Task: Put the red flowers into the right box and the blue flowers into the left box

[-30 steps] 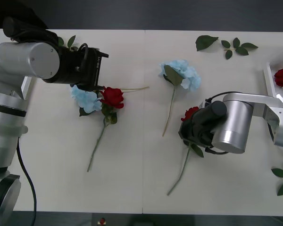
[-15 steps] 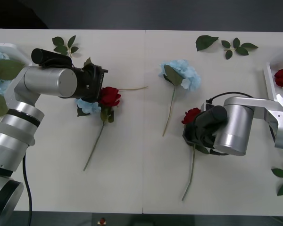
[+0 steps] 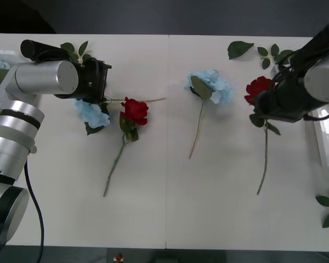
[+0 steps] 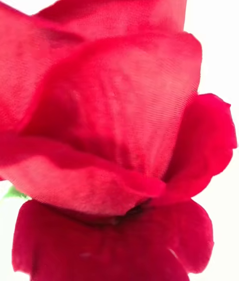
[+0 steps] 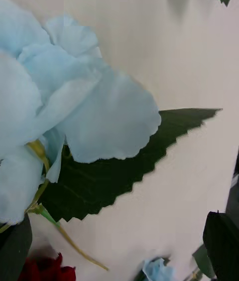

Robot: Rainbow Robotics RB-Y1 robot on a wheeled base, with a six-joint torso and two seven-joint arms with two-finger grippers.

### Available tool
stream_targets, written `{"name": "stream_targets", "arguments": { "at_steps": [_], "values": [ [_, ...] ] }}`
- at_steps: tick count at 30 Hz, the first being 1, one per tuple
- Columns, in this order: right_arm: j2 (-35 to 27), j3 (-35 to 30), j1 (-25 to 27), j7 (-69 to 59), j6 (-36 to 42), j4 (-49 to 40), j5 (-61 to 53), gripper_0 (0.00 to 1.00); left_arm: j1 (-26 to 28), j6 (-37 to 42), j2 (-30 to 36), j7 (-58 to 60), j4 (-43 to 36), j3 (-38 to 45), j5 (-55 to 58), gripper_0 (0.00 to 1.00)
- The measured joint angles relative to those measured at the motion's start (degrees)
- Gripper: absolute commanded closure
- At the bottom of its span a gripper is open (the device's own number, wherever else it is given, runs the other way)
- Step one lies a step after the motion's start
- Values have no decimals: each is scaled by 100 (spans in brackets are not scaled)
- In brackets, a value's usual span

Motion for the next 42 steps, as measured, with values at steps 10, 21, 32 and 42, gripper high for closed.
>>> {"name": "stream_targets", "arguments": {
  "at_steps": [10,21,32,42],
  "values": [
    [-358,-1113,-10,2867,482,1699,443,100,-18,-202,0,-740,415,-281,48,0],
    [-197,-1347,-410,4330,-308,3641,2040,100,-31,-539,2,-740,647,-687,3,0],
    [467,-1547,-414,4339,-1517,4992,3268,96,-31,-705,13,-753,811,-695,-174,78],
    [646,-1546,-413,4339,-1896,5428,3431,4,-29,-920,33,-864,992,-696,-223,100]
  ]
}}
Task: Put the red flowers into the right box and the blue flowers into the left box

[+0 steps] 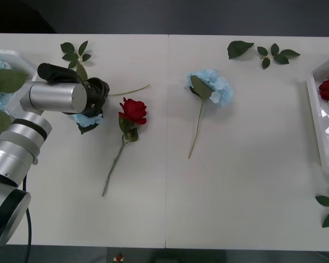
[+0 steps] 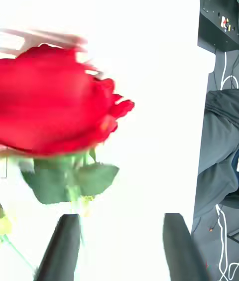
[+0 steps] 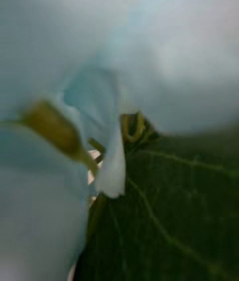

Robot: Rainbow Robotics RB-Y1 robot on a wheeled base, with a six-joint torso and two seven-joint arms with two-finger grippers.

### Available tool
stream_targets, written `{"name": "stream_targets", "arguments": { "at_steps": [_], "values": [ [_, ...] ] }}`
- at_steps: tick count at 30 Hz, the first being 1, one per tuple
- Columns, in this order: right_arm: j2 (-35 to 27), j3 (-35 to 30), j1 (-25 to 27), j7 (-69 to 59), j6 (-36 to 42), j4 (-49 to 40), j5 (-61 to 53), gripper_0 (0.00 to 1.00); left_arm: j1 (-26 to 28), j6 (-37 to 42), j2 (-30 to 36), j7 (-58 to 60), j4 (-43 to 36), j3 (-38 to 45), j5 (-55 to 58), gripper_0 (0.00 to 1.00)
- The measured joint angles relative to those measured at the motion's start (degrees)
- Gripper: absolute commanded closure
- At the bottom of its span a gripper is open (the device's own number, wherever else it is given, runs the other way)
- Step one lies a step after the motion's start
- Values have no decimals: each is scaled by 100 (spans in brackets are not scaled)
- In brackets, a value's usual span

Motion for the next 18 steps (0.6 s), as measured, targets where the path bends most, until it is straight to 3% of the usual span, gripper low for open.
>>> {"name": "stream_targets", "arguments": {
  "at_steps": [7,12,18],
  "values": [
    [-1,-8,0,140,375,-28,-821,0,28,136,-2,0,-137,-1,190,100],
    [-29,-195,0,141,1088,-372,-1868,0,101,1230,-2,1,-967,128,500,100],
    [-321,-362,3,32,2025,-1405,-3160,0,162,2473,-7,1,-1859,936,789,100]
  ]
}}
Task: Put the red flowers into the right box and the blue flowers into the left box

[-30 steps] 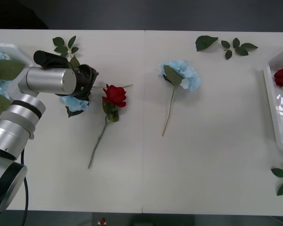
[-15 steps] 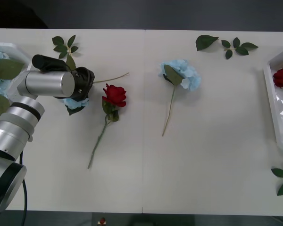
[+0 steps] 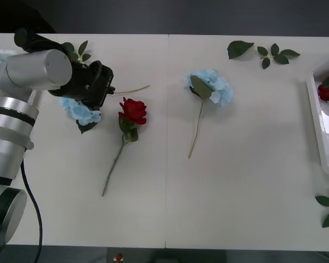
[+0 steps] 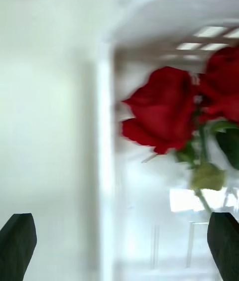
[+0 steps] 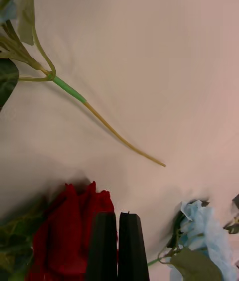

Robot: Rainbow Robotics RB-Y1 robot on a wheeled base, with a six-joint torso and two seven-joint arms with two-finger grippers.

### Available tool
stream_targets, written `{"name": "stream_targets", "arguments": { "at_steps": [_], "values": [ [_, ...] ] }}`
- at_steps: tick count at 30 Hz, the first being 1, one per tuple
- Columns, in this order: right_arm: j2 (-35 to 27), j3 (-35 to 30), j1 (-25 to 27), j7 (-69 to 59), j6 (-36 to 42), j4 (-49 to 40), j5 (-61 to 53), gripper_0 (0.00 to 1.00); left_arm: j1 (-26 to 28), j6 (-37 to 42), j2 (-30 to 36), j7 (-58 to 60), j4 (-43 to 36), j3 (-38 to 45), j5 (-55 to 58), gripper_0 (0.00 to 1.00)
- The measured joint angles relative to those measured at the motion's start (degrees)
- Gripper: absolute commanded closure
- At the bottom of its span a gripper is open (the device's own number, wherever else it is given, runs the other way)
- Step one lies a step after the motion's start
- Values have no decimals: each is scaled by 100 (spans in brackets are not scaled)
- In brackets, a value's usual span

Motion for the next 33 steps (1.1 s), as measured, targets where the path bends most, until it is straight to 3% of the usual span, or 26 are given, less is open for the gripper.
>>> {"name": "stream_targets", "arguments": {
  "at_steps": [8,10,12,14,17,20,27,33],
  "values": [
    [-302,269,0,-1961,661,-1835,-766,0,40,1198,3,-1,-951,529,43,100],
    [-357,399,0,-2436,693,-2385,-846,0,96,1295,3,-48,-1139,612,79,95],
    [-398,561,0,-2986,690,-2927,-852,0,172,1301,4,-358,-1246,639,76,69],
    [-424,764,0,-3821,666,-3577,-845,0,251,1300,7,-1023,-1285,639,76,35],
    [-425,1126,-1,-5130,419,-4488,-699,0,336,1300,34,-2042,-1285,639,76,11],
    [-424,1560,-47,-5864,206,-5153,-521,0,387,1300,117,-2624,-1285,642,76,1],
    [-8,2602,-539,-7516,-164,-5440,176,0,462,1300,191,-4941,-1285,1020,-156,0],
    [784,2898,-722,-7651,-544,-4870,585,0,462,1294,192,-5048,-1280,1308,-105,0]
  ]
}}
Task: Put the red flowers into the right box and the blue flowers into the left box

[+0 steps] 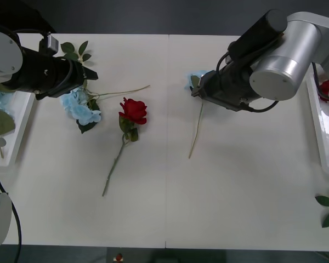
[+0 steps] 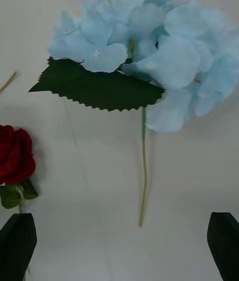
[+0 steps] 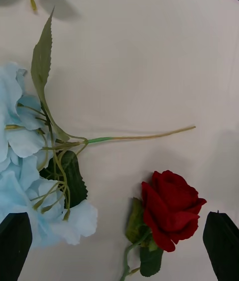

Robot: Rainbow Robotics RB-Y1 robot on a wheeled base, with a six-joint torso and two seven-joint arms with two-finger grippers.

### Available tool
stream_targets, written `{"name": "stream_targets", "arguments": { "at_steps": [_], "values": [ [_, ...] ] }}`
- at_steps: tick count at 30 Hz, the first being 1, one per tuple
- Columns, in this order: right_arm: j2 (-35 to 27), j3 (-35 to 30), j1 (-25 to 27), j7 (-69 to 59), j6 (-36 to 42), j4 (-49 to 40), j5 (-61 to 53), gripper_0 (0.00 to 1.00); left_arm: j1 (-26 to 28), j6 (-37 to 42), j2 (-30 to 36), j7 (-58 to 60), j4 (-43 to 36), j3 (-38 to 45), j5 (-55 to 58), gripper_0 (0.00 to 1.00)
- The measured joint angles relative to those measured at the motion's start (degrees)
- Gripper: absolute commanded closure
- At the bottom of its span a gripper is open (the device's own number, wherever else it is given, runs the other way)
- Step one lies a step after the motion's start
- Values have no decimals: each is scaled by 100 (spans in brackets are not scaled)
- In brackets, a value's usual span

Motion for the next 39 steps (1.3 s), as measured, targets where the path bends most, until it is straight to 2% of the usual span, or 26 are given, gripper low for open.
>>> {"name": "stream_targets", "arguments": {
  "at_steps": [3,8,13,18,24,27,30,34,39],
  "values": [
    [311,207,-66,0,-272,345,129,0,0,-81,1,469,96,54,253,0],
    [706,523,-92,39,-514,892,381,0,-3,-317,1,3088,568,53,208,0],
    [992,572,-92,492,-733,1503,458,0,-6,-659,2,2836,1144,53,-28,0],
    [1247,572,-92,1335,-926,2218,459,0,-7,-1017,2,4122,1592,54,47,0],
    [1410,572,-92,1869,-925,2767,457,0,-46,-1012,2,4482,1631,58,-143,0],
    [1448,572,-92,2262,-925,2994,454,0,-207,-927,2,5217,1631,58,-396,0],
    [1526,571,-92,2264,-925,3221,449,0,-463,-731,2,5881,1632,58,-783,0],
    [1688,571,-92,2265,-926,3486,449,0,-765,-629,2,6067,1633,58,-1327,0],
    [1910,571,-92,2296,-1069,3803,451,2,-828,-631,2,6369,1742,104,-1717,0]
  ]
}}
